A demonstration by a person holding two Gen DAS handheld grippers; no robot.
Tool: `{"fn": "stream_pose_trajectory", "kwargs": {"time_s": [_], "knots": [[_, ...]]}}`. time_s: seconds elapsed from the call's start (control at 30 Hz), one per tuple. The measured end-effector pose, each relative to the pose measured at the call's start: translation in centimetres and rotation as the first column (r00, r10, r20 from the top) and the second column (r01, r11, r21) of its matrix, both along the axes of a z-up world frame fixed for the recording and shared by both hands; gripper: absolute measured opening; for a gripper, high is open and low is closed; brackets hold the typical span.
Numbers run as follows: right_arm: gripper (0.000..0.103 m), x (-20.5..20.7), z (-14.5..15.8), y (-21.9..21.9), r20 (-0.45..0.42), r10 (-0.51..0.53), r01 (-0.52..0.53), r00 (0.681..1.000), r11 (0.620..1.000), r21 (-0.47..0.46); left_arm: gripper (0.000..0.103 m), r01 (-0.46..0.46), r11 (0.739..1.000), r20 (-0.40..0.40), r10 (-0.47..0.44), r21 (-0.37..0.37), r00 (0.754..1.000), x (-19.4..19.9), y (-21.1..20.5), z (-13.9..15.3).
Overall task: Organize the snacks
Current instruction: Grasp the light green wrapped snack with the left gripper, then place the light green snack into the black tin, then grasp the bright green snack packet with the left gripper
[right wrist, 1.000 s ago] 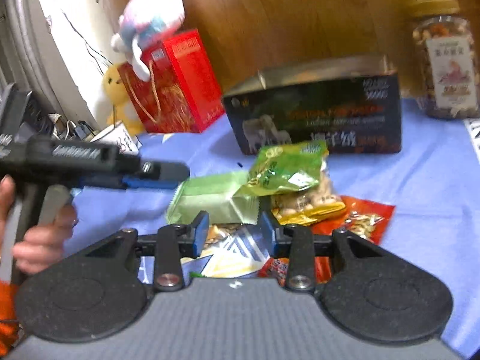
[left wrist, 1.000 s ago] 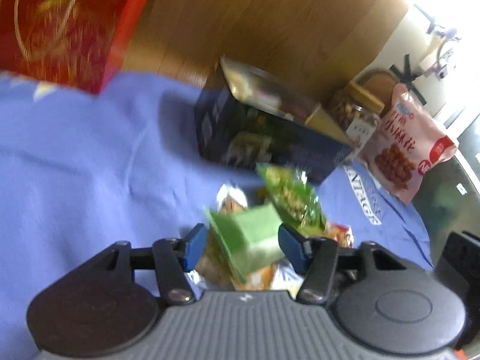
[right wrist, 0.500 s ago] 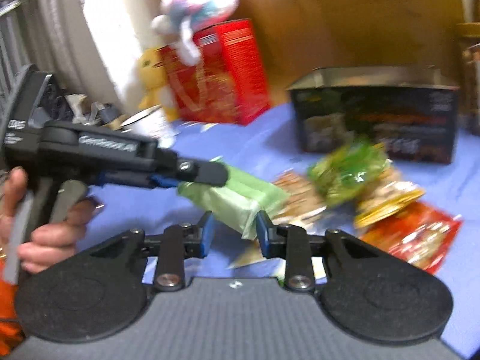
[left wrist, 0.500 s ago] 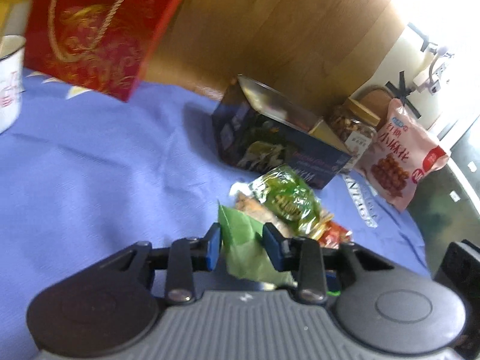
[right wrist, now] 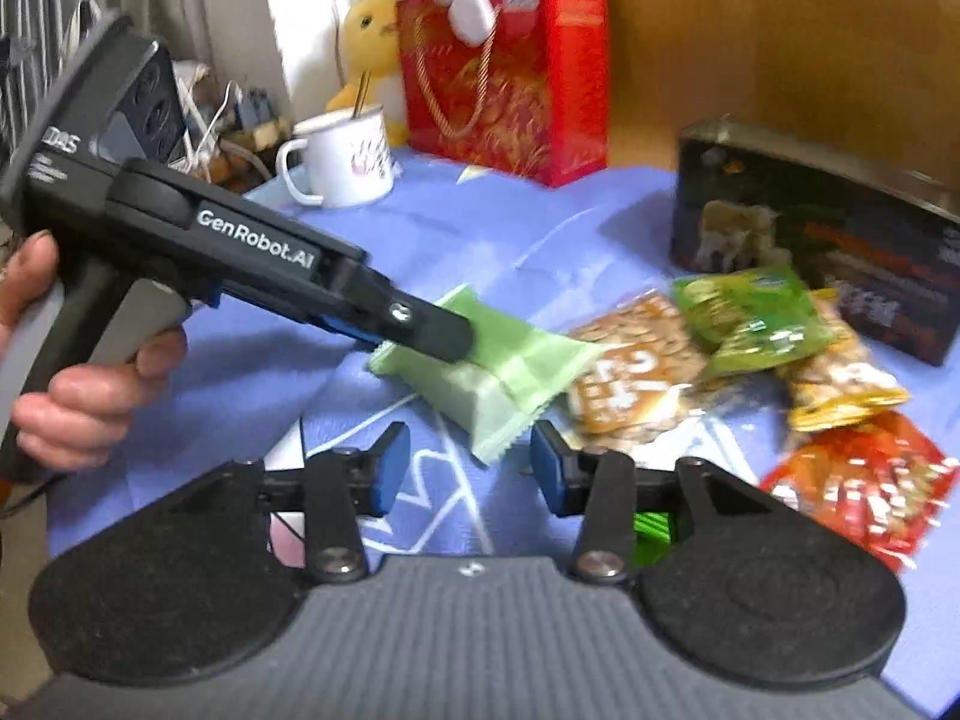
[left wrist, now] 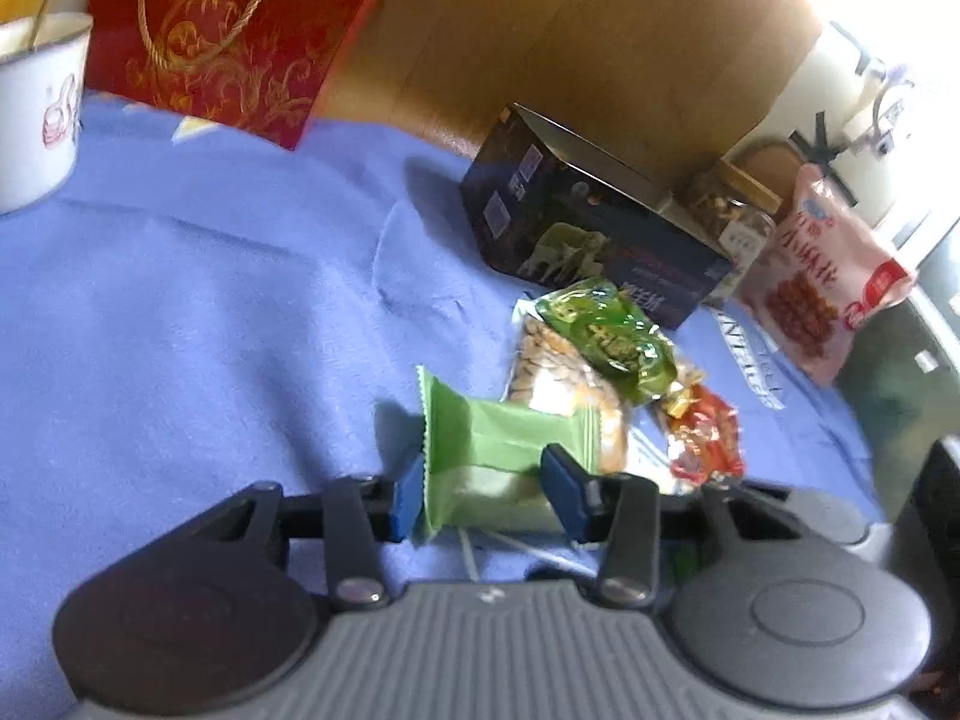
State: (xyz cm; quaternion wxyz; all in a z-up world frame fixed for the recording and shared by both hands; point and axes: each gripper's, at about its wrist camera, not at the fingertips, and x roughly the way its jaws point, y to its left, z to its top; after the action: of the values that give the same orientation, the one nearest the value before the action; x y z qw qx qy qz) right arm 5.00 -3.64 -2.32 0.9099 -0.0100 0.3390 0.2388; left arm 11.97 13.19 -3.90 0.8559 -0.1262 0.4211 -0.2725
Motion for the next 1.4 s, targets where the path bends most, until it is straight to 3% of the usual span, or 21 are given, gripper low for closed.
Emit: {"fn": "stream_pose_trajectory", "kwargs": {"time_s": [0.03, 0.07, 0.17, 0.37, 0.47, 0.67, 0.77, 0.9, 0.93, 1.07, 1.13, 1.23, 1.4], "knots": [[0.031, 0.2, 0.1, 0.1, 0.009, -0.022, 0.022, 1.0, 1.0, -0.017, 0.042, -0.006, 1.0, 0.009, 0.006, 0.013, 1.0, -0.1, -0.2, 0.3], [0.029, 0.4, 0.4, -0.1, 0.016, -0.038, 0.038, 0.999, 0.999, -0.014, 0.041, -0.012, 1.0, 0.014, 0.012, 0.009, 1.0, -0.1, -0.2, 0.8], [0.029, 0.7, 2.2, -1.7, 0.068, -0.085, 0.084, 0.994, 0.996, 0.017, 0.038, 0.022, 0.999, 0.053, -0.02, -0.032, 0.998, 0.6, -0.8, 3.3], [0.029, 3.2, 6.1, -5.6, 0.21, -0.214, 0.21, 0.954, 0.977, 0.038, 0.039, 0.086, 0.996, 0.196, -0.081, -0.017, 0.977, 3.3, -6.1, 8.1], [0.029, 5.9, 6.8, -7.6, 0.241, -0.267, 0.263, 0.933, 0.964, 0.048, 0.038, 0.09, 0.996, 0.227, -0.083, -0.02, 0.97, 6.3, -9.0, 9.3], [0.029, 11.2, 5.8, -10.6, 0.221, -0.349, 0.349, 0.911, 0.936, 0.041, 0.039, 0.09, 0.996, 0.167, -0.086, -0.016, 0.982, 12.4, -13.7, 8.6], [0.034, 12.2, 4.9, -11.4, 0.232, -0.382, 0.392, 0.895, 0.92, 0.001, 0.04, 0.107, 0.994, 0.149, -0.105, 0.0, 0.983, 13.9, -16.3, 7.6], [0.043, 11.4, 3.9, -12.8, 0.25, -0.427, 0.446, 0.869, 0.895, -0.019, 0.053, 0.113, 0.992, 0.127, -0.119, 0.05, 0.985, 15.1, -19.2, 6.5], [0.048, 10.9, 3.9, -13.1, 0.259, -0.437, 0.454, 0.861, 0.891, -0.005, 0.054, 0.109, 0.992, 0.122, -0.116, 0.061, 0.986, 15.2, -19.5, 6.4], [0.049, 8.1, 4.5, -14.5, 0.254, -0.471, 0.468, 0.845, 0.88, 0.076, 0.058, 0.116, 0.991, 0.159, -0.124, 0.062, 0.979, 14.0, -18.2, 6.8], [0.049, 6.4, 4.6, -15.3, 0.213, -0.486, 0.468, 0.848, 0.874, 0.134, 0.059, 0.116, 0.992, 0.172, -0.122, 0.047, 0.977, 12.9, -16.5, 7.3], [0.048, 3.2, 4.0, -16.1, 0.107, -0.459, 0.424, 0.882, 0.872, 0.244, 0.059, 0.126, 0.992, 0.144, -0.126, 0.009, 0.982, 10.7, -13.4, 7.0], [0.048, -2.5, 2.0, -15.5, -0.036, -0.327, 0.319, 0.944, 0.886, 0.336, 0.059, 0.199, 0.98, 0.093, -0.197, -0.01, 0.976, 4.5, -9.1, 4.8]]}}
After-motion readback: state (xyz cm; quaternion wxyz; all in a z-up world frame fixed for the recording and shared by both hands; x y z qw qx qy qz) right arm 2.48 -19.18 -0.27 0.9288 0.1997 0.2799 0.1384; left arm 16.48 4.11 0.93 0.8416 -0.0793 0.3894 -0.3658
